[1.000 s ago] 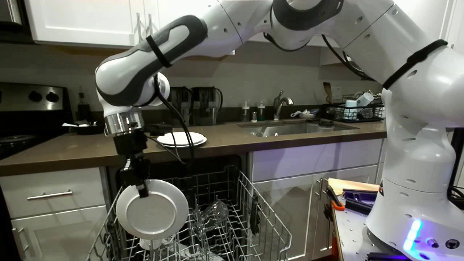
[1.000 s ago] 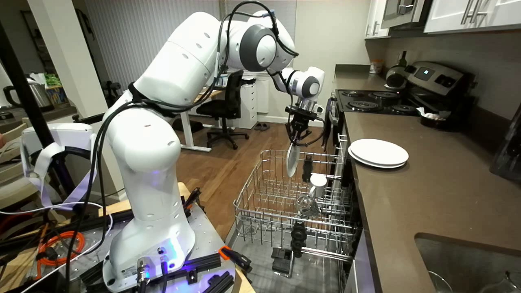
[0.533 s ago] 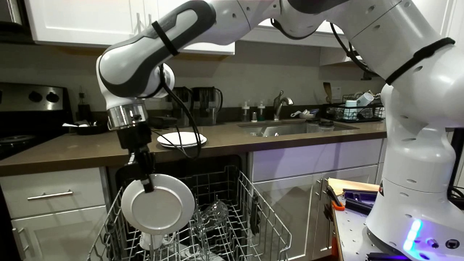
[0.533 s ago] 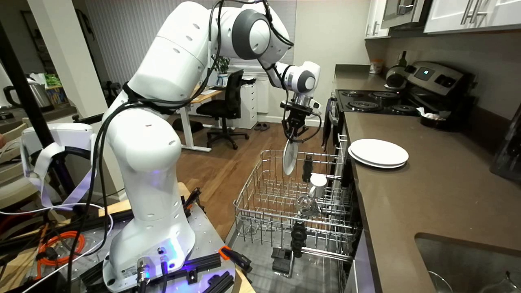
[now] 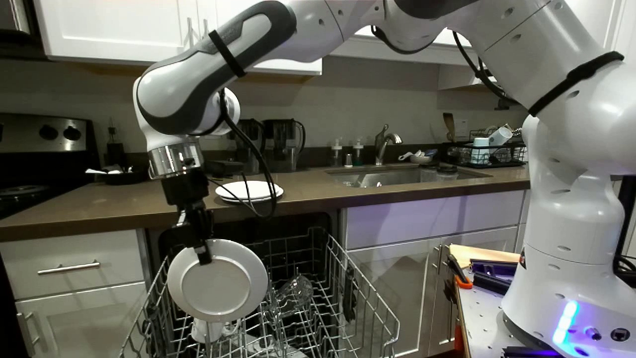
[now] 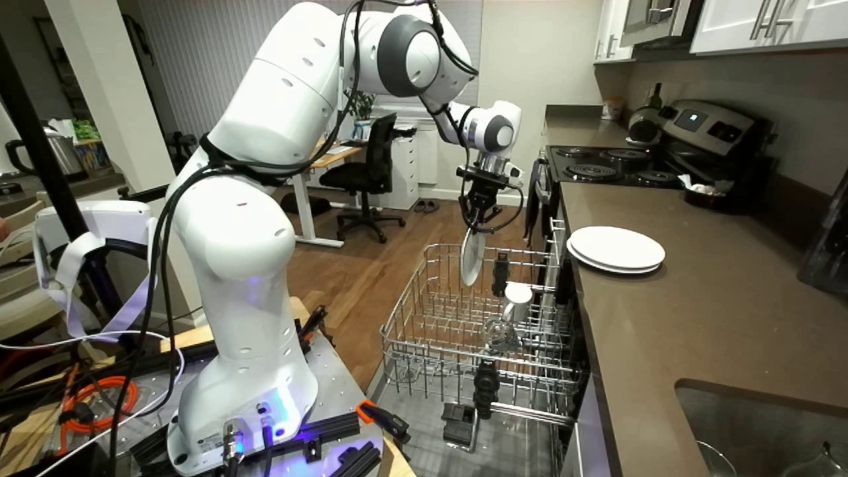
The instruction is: Move the white plate from the plate dryer and put it on top of the two plates on the counter
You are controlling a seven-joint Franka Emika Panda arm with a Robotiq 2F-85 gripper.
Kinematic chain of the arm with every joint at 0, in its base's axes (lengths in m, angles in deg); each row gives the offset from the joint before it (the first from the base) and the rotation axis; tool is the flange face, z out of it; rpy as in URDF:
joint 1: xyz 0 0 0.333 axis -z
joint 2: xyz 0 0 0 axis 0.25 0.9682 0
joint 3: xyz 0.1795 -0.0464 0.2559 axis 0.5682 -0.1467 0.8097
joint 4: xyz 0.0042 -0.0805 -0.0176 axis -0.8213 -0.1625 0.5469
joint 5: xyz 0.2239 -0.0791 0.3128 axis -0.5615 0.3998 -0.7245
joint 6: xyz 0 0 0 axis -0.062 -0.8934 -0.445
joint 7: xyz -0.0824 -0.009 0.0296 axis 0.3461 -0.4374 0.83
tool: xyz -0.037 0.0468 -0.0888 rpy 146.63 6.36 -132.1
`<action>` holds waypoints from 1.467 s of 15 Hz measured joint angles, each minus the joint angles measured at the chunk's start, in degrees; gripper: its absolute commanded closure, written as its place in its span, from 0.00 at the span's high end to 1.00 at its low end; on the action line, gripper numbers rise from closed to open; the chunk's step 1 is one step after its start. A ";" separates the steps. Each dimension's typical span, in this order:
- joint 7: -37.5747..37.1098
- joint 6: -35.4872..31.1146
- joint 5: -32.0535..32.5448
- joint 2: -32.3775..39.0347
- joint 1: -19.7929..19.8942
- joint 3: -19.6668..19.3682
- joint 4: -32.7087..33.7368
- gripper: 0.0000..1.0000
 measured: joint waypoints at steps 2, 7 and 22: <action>0.00 0.00 0.00 0.10 0.00 0.00 0.00 0.06; 0.85 0.04 0.00 -0.57 0.13 0.01 -0.17 0.07; 1.45 0.74 4.97 -24.19 -0.96 -0.37 -9.64 0.07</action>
